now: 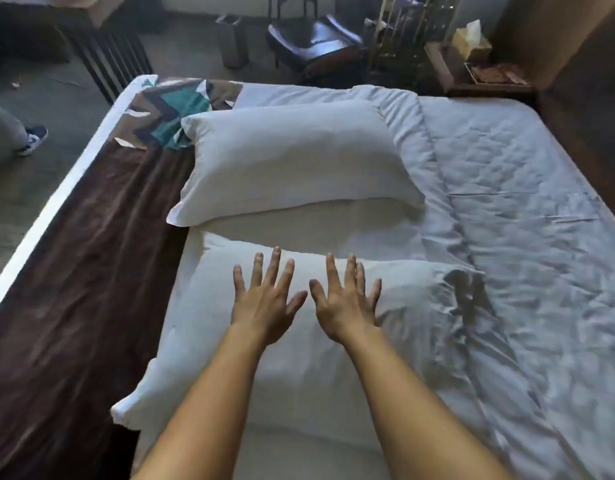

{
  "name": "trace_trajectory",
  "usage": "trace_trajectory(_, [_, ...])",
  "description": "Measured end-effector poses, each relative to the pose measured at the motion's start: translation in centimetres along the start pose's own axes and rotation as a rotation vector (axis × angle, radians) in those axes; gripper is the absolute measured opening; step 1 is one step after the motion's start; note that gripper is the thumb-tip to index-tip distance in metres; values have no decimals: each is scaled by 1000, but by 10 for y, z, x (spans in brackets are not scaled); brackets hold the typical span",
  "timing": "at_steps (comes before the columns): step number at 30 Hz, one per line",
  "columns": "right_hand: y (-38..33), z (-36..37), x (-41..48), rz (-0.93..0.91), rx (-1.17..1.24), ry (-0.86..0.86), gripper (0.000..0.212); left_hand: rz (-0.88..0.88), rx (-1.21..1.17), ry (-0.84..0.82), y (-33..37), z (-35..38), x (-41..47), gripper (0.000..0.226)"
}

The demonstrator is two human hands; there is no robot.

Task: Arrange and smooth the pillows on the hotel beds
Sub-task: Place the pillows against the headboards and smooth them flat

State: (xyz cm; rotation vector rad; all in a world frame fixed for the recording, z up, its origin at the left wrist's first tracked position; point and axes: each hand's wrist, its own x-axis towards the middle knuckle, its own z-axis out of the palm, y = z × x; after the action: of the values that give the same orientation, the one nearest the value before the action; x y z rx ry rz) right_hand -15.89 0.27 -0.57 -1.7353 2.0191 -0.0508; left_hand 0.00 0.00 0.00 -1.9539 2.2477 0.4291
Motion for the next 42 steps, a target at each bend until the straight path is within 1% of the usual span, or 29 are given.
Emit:
trace_trajectory(1, [5,20,9,10,-10,-26,68,11,8,-61,4,22,10,72])
trace_trajectory(3, [36,55,20,48,-57,-35,70,15,14,-109,1,68,23,69])
trace_trajectory(5, [94,81,13,121,-118,24,73,26,-4,-64,-9,112,26,68])
trace_trajectory(7, [156,90,-6,273,-142,80,72,67,18,8,-17,138,23,68])
trace_trajectory(9, [196,85,-26,468,-92,91,68,88,0,40,-15,145,20,68])
trace_trajectory(11, [209,77,-36,642,-11,87,66,68,-4,38,-11,143,18,69])
trace_trajectory(12, [204,72,-33,669,7,125,68,60,10,28,-11,137,18,70])
trace_trajectory(13, [194,67,-25,647,19,184,71,48,29,7,-11,131,20,71])
trace_trajectory(14, [175,62,-11,580,42,240,74,36,34,-7,-11,125,25,72])
trace_trajectory(16, [117,58,31,354,89,275,70,17,14,-1,-11,112,44,72])
trace_trajectory(17, [82,60,56,214,89,239,65,19,10,3,-10,105,62,69])
trace_trajectory(19, [21,72,97,-11,14,36,58,52,27,-54,-11,96,100,65])
trace_trajectory(20, [4,76,113,-81,-44,-63,58,65,45,-108,-17,93,118,67])
trace_trajectory(21, [2,79,128,-105,-110,-135,62,65,51,-152,-26,93,132,70])
trace_trajectory(22, [14,78,140,-78,-168,-183,69,48,46,-173,-38,95,144,74])
trace_trajectory(24, [63,68,152,56,-238,-227,79,-39,35,-175,-72,102,160,86])
trace_trajectory(28, [194,48,155,325,-331,-206,79,-222,23,-179,-132,120,192,95])
trace_trajectory(29, [221,43,158,381,-320,-200,81,-265,8,-185,-147,123,199,94])
trace_trajectory(31, [262,34,166,471,-248,-209,83,-342,-68,-228,-178,123,206,85])
trace_trajectory(33, [293,24,171,476,-148,-237,86,-379,-208,-265,-198,120,205,76])
trace_trajectory(34, [298,21,170,462,-117,-221,86,-394,-260,-249,-201,115,202,72])
trace_trajectory(35, [295,18,166,458,-115,-168,84,-404,-266,-209,-198,108,195,68])
trace_trajectory(36, [283,15,157,461,-144,-77,80,-399,-235,-155,-190,99,184,64])
trace_trajectory(37, [265,14,146,453,-174,48,77,-366,-197,-79,-177,91,168,63])
trace_trajectory(38, [239,13,131,412,-171,181,79,-288,-196,12,-161,87,151,67])
trace_trajectory(39, [206,18,112,324,-115,288,82,-170,-228,104,-142,85,126,75])
trace_trajectory(40, [170,30,89,194,-38,360,83,-15,-260,186,-120,86,96,82])
trace_trajectory(41, [134,47,63,42,2,389,82,148,-259,231,-98,92,66,86])
trace_trajectory(42, [100,68,36,-115,-13,382,79,288,-206,248,-82,104,38,87])
